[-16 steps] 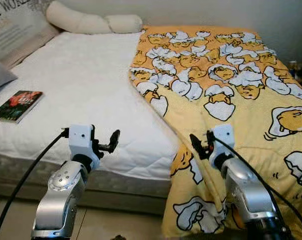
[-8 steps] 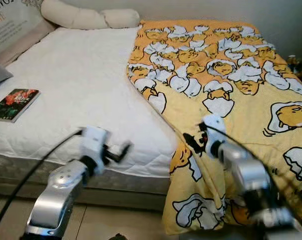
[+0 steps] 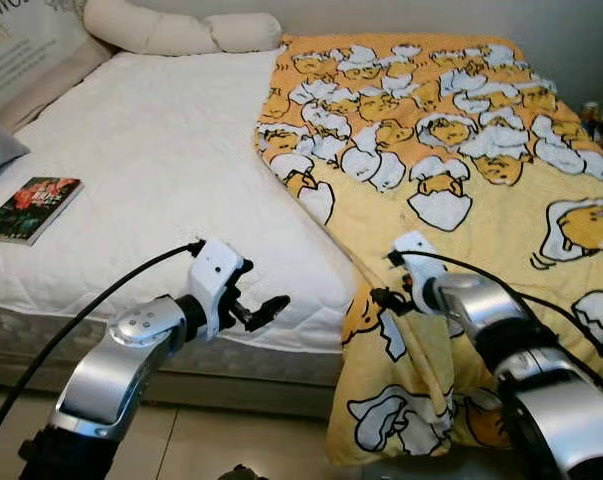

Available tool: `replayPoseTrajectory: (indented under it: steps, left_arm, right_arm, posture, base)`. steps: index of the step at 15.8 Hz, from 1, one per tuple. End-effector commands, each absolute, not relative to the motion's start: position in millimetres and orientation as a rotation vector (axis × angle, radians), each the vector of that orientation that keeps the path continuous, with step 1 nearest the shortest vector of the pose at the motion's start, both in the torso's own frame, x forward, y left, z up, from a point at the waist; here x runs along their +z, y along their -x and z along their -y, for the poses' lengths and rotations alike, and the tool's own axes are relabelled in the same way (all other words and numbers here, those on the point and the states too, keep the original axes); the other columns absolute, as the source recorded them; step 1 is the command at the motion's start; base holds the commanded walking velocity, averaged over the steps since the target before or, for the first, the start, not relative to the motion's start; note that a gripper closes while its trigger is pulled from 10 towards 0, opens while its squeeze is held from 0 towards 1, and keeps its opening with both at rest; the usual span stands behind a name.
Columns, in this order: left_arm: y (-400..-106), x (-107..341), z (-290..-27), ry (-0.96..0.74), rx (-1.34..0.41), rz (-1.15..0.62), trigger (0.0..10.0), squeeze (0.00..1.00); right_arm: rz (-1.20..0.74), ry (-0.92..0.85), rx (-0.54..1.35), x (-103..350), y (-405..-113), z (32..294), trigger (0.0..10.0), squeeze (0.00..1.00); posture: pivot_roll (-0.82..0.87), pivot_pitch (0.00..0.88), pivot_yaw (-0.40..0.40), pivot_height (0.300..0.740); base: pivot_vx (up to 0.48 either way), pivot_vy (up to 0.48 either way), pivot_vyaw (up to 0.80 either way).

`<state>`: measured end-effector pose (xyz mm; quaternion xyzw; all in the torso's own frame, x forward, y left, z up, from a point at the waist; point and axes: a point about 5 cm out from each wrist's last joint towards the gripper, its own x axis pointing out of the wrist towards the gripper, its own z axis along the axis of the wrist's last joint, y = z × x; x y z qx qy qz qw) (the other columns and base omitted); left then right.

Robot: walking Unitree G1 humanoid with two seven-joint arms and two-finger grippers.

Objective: Clean up the room

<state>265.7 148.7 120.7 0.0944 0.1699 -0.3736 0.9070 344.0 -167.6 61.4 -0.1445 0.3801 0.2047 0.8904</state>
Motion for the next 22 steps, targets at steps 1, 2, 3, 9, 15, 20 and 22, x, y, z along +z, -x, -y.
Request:
replayPoseTrajectory:
  steps: [1, 2, 3, 9, 15, 20, 22]
  left_arm:
    - [-266, 123, -149, -0.211, -0.783, -0.363, 10.0, 0.00]
    - [-266, 122, -149, -0.213, -0.784, -0.369, 10.0, 0.00]
    - [-265, 122, -149, -0.215, -0.787, -0.375, 10.0, 0.00]
    - [-262, 123, -151, -0.227, -0.785, -0.391, 10.0, 0.00]
    - [-257, 122, -157, -0.234, -0.766, -0.406, 10.0, 0.00]
    - [-256, 123, -158, -0.236, -0.762, -0.411, 10.0, 0.00]
    - [-254, 123, -158, -0.236, -0.760, -0.413, 10.0, 0.00]
  right_arm:
    - [-0.778, 0.347, 0.399, 63, -347, 166, 10.0, 0.00]
    - [-0.778, 0.365, 0.388, 61, -347, 165, 10.0, 0.00]
    - [-0.771, 0.372, 0.366, 59, -348, 163, 10.0, 0.00]
    - [-0.701, 0.365, 0.276, 55, -351, 158, 0.5, 0.00]
    - [-0.656, 0.366, 0.222, 56, -354, 156, 0.0, 0.00]
    - [-0.674, 0.360, 0.208, 51, -350, 160, 0.0, 0.00]
    - [-0.685, 0.352, 0.202, 49, -348, 163, 0.0, 0.00]
  posture:
    - [0.03, 0.033, 0.083, 0.740]
    - [0.03, 0.039, 0.084, 0.740]
    - [0.03, 0.042, 0.085, 0.740]
    - [0.06, 0.071, 0.076, 0.740]
    - [0.08, 0.083, 0.063, 0.740]
    - [0.09, 0.089, 0.064, 0.740]
    - [0.10, 0.091, 0.063, 0.740]
  base:
    - [0.000, 0.000, 0.00]
    - [0.000, 0.000, 0.00]
    - [0.000, 0.000, 0.00]
    - [0.000, 0.000, 0.00]
    - [0.000, 0.000, 0.00]
    - [0.000, 0.000, 0.00]
    - [0.000, 0.000, 0.00]
